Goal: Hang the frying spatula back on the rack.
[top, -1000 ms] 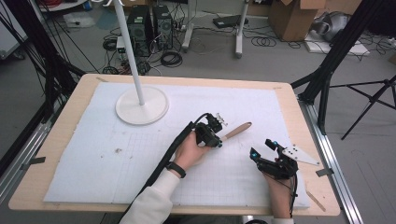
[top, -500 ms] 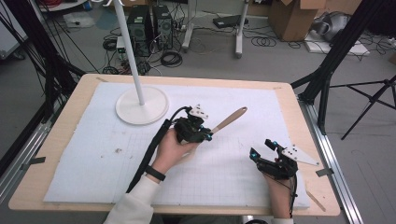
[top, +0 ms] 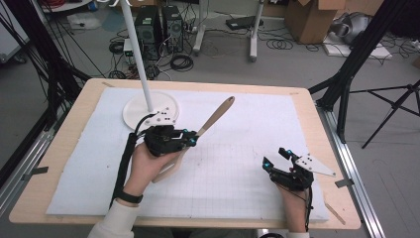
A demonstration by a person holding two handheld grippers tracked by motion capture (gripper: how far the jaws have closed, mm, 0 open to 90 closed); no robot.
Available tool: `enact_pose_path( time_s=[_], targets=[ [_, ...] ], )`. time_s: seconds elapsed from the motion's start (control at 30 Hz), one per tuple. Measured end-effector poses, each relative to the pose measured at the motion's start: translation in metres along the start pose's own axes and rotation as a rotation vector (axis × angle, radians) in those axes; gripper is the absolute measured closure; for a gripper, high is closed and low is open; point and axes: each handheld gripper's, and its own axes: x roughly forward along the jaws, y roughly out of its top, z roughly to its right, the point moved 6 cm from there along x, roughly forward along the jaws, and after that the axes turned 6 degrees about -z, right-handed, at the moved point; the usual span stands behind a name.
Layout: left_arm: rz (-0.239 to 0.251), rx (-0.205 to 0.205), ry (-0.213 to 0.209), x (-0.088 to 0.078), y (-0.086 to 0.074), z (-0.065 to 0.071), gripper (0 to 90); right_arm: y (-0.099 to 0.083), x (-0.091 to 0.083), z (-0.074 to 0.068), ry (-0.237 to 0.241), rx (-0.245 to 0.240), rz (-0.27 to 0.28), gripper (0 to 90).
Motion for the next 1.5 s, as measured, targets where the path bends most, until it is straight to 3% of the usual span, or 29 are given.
enact_pose_path(
  time_s=[0.13,0.27,0.3,0.43,0.47,0.5,0.53,0.6,0.73,0.87,1.07,1.17,1.2,1.27,1.37,1.5],
  targets=[
    [0.021,0.008,0.02,-0.011,-0.006,-0.001,77.7,0.006,0.0,-0.006,0.008,-0.005,0.013,23.7],
    [0.044,0.012,0.026,-0.019,-0.013,0.001,77.7,0.017,0.002,-0.021,0.047,-0.007,0.039,24.0],
    [0.048,0.022,0.034,-0.021,-0.015,0.002,77.8,0.025,0.005,-0.033,0.073,-0.023,0.052,24.1],
    [0.065,0.031,0.041,-0.023,-0.018,0.005,77.7,0.037,0.01,-0.048,0.113,-0.028,0.069,24.2],
    [0.082,0.036,0.042,-0.024,-0.018,0.007,77.7,0.045,0.013,-0.06,0.146,-0.028,0.082,24.2],
    [0.082,0.036,0.042,-0.024,-0.018,0.007,77.7,0.045,0.013,-0.06,0.146,-0.028,0.082,24.2],
    [0.094,0.048,0.041,-0.025,-0.018,0.008,77.7,0.055,0.015,-0.07,0.178,-0.022,0.101,24.2],
    [0.102,0.058,0.042,-0.026,-0.018,0.01,77.7,0.059,0.016,-0.075,0.191,-0.015,0.105,24.4],
    [0.124,0.065,0.038,-0.027,-0.017,0.013,77.7,0.079,0.021,-0.098,0.252,-0.004,0.138,26.2],
    [0.147,0.073,0.039,-0.028,-0.015,0.016,77.7,0.097,0.033,-0.122,0.291,-0.004,0.14,29.7],
    [0.165,0.091,0.039,-0.025,-0.015,0.022,77.7,0.11,0.047,-0.143,0.315,0.012,0.132,35.7],
    [0.185,0.1,0.044,-0.023,-0.014,0.024,77.7,0.117,0.054,-0.151,0.324,0.046,0.126,39.8],
    [0.19,0.106,0.045,-0.022,-0.014,0.025,77.7,0.121,0.059,-0.155,0.334,0.081,0.12,41.6],
    [0.195,0.11,0.047,-0.022,-0.015,0.026,77.7,0.122,0.061,-0.155,0.331,0.088,0.12,42.2],
    [0.203,0.118,0.051,-0.02,-0.015,0.028,77.7,0.124,0.066,-0.156,0.336,0.139,0.12,45.3],
    [0.208,0.135,0.054,-0.018,-0.015,0.03,77.7,0.125,0.068,-0.157,0.344,0.161,0.124,49.9]
  ],
)
